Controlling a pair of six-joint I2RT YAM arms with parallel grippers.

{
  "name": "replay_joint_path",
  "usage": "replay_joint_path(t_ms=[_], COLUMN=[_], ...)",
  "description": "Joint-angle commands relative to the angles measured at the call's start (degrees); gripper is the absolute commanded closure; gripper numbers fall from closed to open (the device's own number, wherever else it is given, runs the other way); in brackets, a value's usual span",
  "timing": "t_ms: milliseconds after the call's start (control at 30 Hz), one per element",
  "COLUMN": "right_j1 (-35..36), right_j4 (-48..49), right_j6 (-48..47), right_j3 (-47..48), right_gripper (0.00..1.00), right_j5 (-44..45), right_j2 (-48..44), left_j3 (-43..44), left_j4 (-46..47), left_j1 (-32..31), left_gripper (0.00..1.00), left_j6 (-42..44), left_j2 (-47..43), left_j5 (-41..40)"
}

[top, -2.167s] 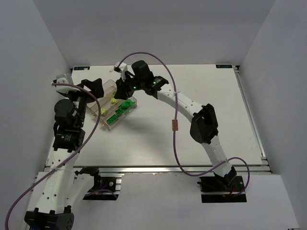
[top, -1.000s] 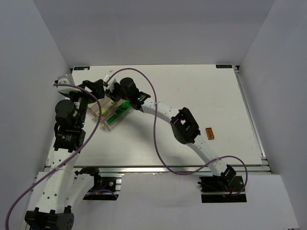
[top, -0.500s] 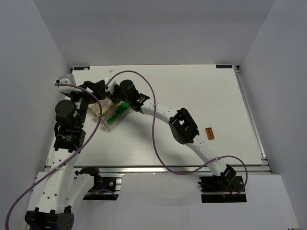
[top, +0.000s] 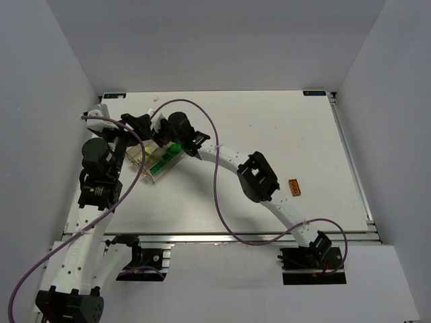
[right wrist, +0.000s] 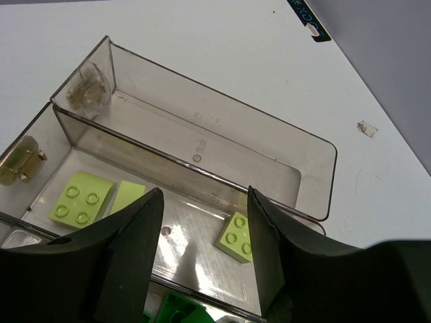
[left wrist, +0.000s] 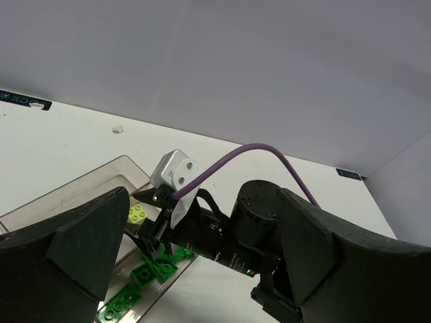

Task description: Sort the legos into containers by color

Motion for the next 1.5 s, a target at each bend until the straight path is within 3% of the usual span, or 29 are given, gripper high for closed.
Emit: replay_joint_path(t_ms=[0, 100, 233, 333, 467, 500, 567, 700, 800, 900, 1067, 1167, 1267, 1300, 1367, 1467], right_j1=[0.0, -0.1, -1.3, -4.3, -10.4, -13.2, -16.0, -22.3, -24.2, -25.6, -26.7, -26.9, -27.0, -27.0, -27.0, -27.1], right_j4=[0.3, -3.0, -13.5, -19.3, -18.8, -17.7, -15.6, -14.3, -13.2, -11.7, -13.7, -18.4, -20.3, -20.3, -20.5, -17.8], right_j6=[0.7, 1.4, 4.4, 10.0, 16.1, 16.8, 17.2, 13.3, 10.5, 9.9, 10.0, 10.3, 10.0, 10.1, 10.3, 12.5], right_j3=[-0.1, 0.0, -1.3, -7.9, -26.9, -36.3, -48.7, -64.2, -73.3, -78.9, -84.9, -82.8, -83.5, -84.2, -84.7, -86.7], right_gripper=[0.41, 0.37, 0.11, 0.11, 0.1, 0.11, 0.11, 0.11, 0.11, 0.11, 0.11, 0.18, 0.38, 0.52, 0.68, 0.76], right_j5=[0.7, 0.4, -1.3, -5.0, -11.3, -12.6, -13.3, -11.7, -10.7, -12.8, -18.6, -20.2, -21.9, -22.0, -20.9, -18.4], right_j2=[-2.7, -5.7, -12.9, -20.8, -35.0, -38.5, -48.6, -66.2, -82.9, -93.5, -102.8, -104.3, -104.2, -104.2, -103.8, -103.5], left_j3=[-0.2, -0.4, -0.7, -0.9, -1.5, -1.6, -2.3, -2.3, -1.7, -1.4, -0.7, -0.1, 0.4, 0.6, 2.5, 6.6], left_j4=[0.6, 0.6, 2.6, 3.4, 4.8, 5.9, 6.9, 8.1, 8.0, 7.5, 4.3, 3.1, 3.4, 3.3, 1.6, -1.7], left_j1=[0.1, 0.1, 0.2, 0.1, 0.1, 0.0, -0.6, -2.9, -5.3, -8.4, -17.8, -20.9, -23.3, -24.2, -26.8, -29.7], left_gripper=[0.02, 0.02, 0.02, 0.02, 0.02, 0.02, 0.02, 0.07, 0.12, 0.13, 0.13, 0.14, 0.14, 0.14, 0.14, 0.18], left_j6=[-0.5, -0.9, -1.5, -1.9, -2.9, -3.1, -4.1, -5.2, -6.2, -6.7, -4.3, -5.3, -6.6, -6.8, -6.6, -6.2], left_j2=[-0.2, 0.5, 1.6, 3.0, 4.3, 4.6, 5.1, 7.3, 10.2, 13.2, 19.8, 23.2, 25.4, 27.1, 29.5, 35.3], left_j5=[0.9, 2.2, 4.5, 6.2, 9.0, 9.7, 11.8, 14.8, 17.0, 17.9, 13.3, 12.0, 10.0, 8.2, 6.2, 3.8])
